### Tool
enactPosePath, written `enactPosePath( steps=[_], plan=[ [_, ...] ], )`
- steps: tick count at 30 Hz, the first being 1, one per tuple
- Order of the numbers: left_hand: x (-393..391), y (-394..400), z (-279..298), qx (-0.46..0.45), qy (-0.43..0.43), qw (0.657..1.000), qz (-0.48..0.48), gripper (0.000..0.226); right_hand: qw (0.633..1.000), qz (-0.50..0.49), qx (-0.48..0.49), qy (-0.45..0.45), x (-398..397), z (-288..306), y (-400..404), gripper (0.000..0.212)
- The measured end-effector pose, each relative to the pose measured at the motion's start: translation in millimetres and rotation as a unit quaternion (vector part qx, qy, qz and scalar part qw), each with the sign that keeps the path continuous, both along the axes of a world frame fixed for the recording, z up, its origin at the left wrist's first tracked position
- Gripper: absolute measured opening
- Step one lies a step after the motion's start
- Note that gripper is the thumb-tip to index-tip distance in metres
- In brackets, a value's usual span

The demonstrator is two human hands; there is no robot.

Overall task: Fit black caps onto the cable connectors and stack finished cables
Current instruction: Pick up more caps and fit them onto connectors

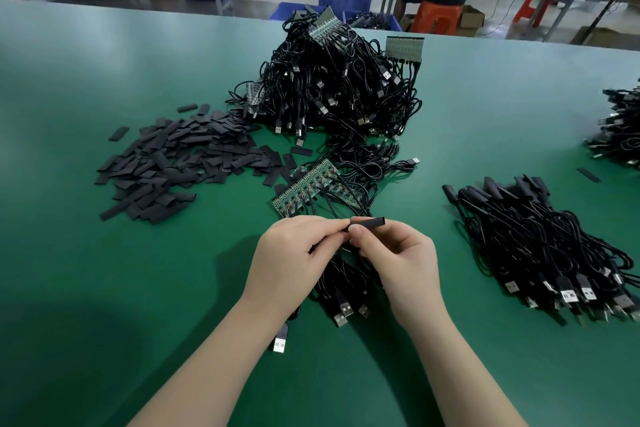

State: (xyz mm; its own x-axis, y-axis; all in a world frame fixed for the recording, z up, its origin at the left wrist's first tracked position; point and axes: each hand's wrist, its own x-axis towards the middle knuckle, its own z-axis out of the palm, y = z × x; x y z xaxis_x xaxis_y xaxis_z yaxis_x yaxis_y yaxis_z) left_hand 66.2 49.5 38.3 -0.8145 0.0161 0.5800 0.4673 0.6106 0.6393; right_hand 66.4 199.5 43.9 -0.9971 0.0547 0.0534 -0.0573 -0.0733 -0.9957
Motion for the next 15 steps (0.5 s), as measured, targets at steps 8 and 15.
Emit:
enactPosePath(
  steps=[8,15],
  plan=[
    [2.2,0.6,-1.1,-0.028,0.031,0.999,0.008,0.019,1.000,0.013,0.003,0.005,-0.1,-1.7,-4.5,0.021],
    [0.0,-1.4,-0.7,-0.027,0.030,0.999,0.001,0.021,0.999,0.031,-0.012,0.006,0.0,-0.4,-0.7,0.010]
  ],
)
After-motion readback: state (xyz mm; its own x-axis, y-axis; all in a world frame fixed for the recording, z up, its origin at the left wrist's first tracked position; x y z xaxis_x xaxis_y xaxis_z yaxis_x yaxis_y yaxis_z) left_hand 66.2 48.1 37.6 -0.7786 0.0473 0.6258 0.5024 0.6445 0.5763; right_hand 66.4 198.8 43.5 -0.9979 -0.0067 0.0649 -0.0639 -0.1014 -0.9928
